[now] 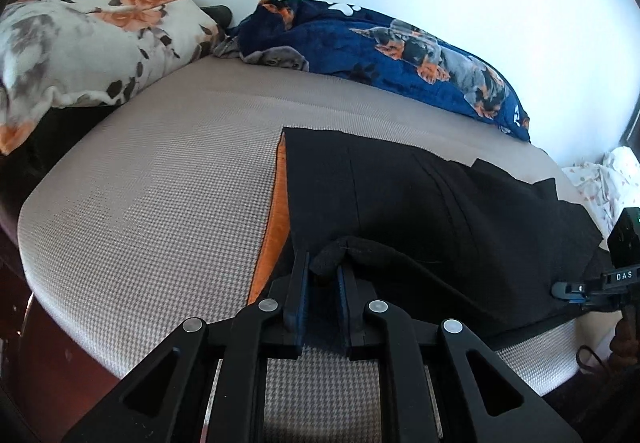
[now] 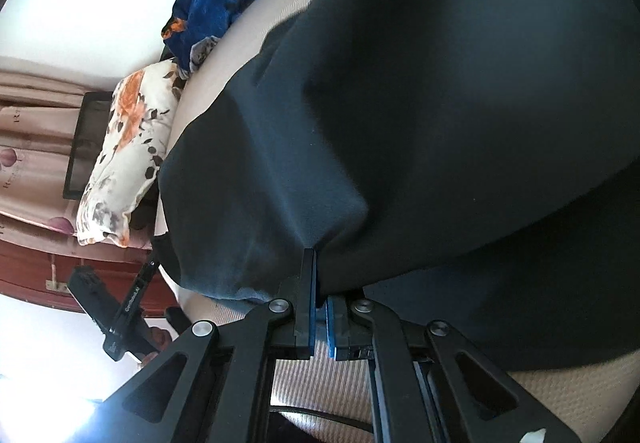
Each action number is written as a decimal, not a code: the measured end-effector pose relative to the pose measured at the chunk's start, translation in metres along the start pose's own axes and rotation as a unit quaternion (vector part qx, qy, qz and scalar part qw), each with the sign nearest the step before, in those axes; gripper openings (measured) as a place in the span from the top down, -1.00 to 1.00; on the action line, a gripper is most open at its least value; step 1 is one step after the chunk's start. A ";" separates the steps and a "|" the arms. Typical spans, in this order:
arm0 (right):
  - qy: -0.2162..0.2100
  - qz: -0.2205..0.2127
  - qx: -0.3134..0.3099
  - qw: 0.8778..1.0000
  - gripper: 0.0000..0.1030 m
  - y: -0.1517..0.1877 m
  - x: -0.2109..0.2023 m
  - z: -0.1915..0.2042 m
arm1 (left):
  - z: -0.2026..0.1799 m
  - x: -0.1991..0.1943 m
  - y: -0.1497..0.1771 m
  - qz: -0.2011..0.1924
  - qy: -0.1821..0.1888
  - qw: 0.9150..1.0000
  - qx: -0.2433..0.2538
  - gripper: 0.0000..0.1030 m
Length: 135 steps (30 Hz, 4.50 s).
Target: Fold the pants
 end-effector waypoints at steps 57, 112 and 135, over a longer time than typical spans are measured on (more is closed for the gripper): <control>0.040 -0.316 0.169 0.933 0.93 -0.092 -0.292 -0.273 | -0.080 0.034 0.023 0.068 0.023 0.994 0.080 0.21; 0.052 -0.362 0.278 0.888 0.19 0.020 -0.389 -0.398 | -0.089 0.005 0.015 0.003 0.063 0.994 0.089 -0.12; 0.118 -0.345 0.233 0.902 0.75 -0.008 -0.361 -0.382 | -0.077 0.005 0.004 -0.011 0.074 0.997 0.033 -0.13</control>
Point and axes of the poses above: each gripper's, at about its wrist camera, not at the fingertips, and x roughly the way its jaws point, z to its left, y to its underside, the point moved 7 cm from there along x, roughly the way its jaws point, and after that the axes turned 1 degree about -x, right-handed, at the moved point
